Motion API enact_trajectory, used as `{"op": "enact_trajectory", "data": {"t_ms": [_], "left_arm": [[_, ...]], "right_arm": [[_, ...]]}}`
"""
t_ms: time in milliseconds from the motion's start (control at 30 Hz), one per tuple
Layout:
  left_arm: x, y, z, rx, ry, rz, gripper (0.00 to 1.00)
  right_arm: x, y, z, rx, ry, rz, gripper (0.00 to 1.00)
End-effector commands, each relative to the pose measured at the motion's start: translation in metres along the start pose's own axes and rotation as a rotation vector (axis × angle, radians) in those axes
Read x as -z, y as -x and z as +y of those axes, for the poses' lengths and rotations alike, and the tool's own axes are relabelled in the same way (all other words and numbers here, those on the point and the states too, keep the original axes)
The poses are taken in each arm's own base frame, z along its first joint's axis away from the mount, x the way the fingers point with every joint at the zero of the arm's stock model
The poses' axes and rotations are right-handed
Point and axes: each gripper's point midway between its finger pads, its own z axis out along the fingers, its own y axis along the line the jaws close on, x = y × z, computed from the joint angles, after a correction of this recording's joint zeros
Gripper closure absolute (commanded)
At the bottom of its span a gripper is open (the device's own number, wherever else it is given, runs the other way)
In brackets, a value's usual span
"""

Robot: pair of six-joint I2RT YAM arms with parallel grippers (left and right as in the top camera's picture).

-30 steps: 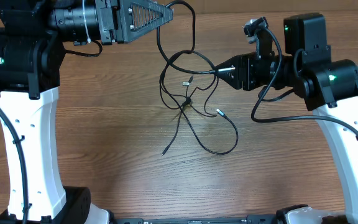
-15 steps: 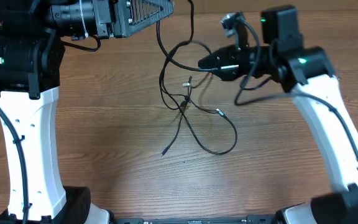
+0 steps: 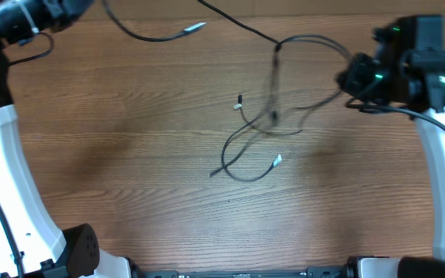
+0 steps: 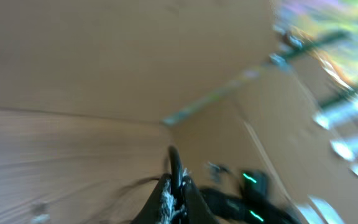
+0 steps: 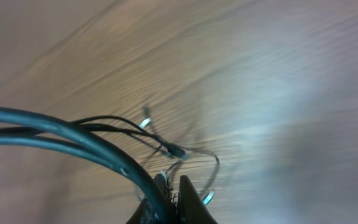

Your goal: Untangle cables

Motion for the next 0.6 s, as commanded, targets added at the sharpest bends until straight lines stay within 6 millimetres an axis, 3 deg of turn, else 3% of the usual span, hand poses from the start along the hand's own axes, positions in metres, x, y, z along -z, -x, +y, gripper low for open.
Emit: {"op": "enact_trajectory", "data": {"t_ms": [0,167,267,400,567], "left_arm": [[0.027,0.025,0.040,-0.096,0.217,-0.135,0.96],[0.071,0.032,0.100,-0.065,0.503,-0.203,0.96],[0.091,0.035,0.119,-0.046,0.609,-0.234,0.96],[0.106,0.039,0.127,-0.043,0.644,-0.256,0.96],[0.119,0.043,0.139,-0.046,0.737,-0.288,0.96]], "right_arm": [[0.030,0.015,-0.039,-0.092,-0.150,-0.108,0.96],[0.043,0.012,-0.082,-0.173,-0.283,-0.104,0.97],[0.049,0.015,-0.100,-0.214,-0.328,-0.118,0.96],[0.057,0.019,-0.119,-0.276,-0.341,-0.133,0.96],[0.060,0.018,-0.129,-0.310,-0.347,-0.130,0.96]]}}
